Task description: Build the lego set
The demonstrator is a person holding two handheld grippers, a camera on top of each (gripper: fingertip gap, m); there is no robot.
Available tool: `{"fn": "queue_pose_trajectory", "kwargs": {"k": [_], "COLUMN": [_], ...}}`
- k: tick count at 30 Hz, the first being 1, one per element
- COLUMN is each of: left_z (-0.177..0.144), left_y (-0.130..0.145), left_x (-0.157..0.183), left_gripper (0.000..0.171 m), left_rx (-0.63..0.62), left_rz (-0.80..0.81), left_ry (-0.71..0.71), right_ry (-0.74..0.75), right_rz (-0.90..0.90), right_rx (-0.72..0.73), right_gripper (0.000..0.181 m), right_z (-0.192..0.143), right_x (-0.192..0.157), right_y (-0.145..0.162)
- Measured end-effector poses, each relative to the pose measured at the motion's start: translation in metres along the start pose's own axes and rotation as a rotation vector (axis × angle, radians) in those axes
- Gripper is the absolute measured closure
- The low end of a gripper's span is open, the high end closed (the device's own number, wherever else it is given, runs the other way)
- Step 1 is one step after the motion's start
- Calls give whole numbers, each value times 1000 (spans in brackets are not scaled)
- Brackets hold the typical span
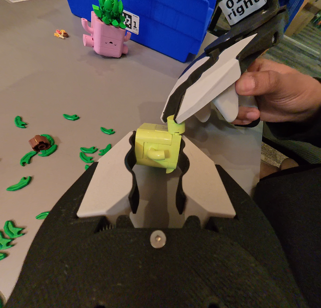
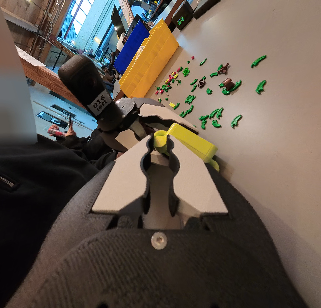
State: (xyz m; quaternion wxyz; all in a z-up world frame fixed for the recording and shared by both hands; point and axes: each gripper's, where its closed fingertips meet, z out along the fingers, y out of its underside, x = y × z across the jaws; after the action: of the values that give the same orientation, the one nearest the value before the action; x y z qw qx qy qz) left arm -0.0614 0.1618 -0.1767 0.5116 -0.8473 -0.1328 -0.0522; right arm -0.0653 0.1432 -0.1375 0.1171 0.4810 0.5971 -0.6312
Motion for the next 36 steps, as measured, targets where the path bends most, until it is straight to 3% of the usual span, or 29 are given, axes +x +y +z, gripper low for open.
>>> {"fn": "queue_pose_trajectory", "kwargs": {"k": [12, 26, 32, 36], "left_z": [2, 6, 16, 17], "left_y": [2, 8, 23, 24], "left_x": [-1, -1, 1, 2], "left_gripper": [127, 127, 128, 127], "left_rx": [-18, -64, -180, -188], "left_rz": [-14, 0, 56, 46], "left_ry": [2, -8, -32, -14], "right_ry": [16, 122, 213, 204], "right_rz": [-91, -200, -347, -383], "right_rx": [81, -97, -239, -232], "right_gripper": [169, 168, 169, 168], "right_z": [-1, 3, 7, 7], "right_x": [1, 2, 9, 9], "right_y": [3, 9, 25, 25]}}
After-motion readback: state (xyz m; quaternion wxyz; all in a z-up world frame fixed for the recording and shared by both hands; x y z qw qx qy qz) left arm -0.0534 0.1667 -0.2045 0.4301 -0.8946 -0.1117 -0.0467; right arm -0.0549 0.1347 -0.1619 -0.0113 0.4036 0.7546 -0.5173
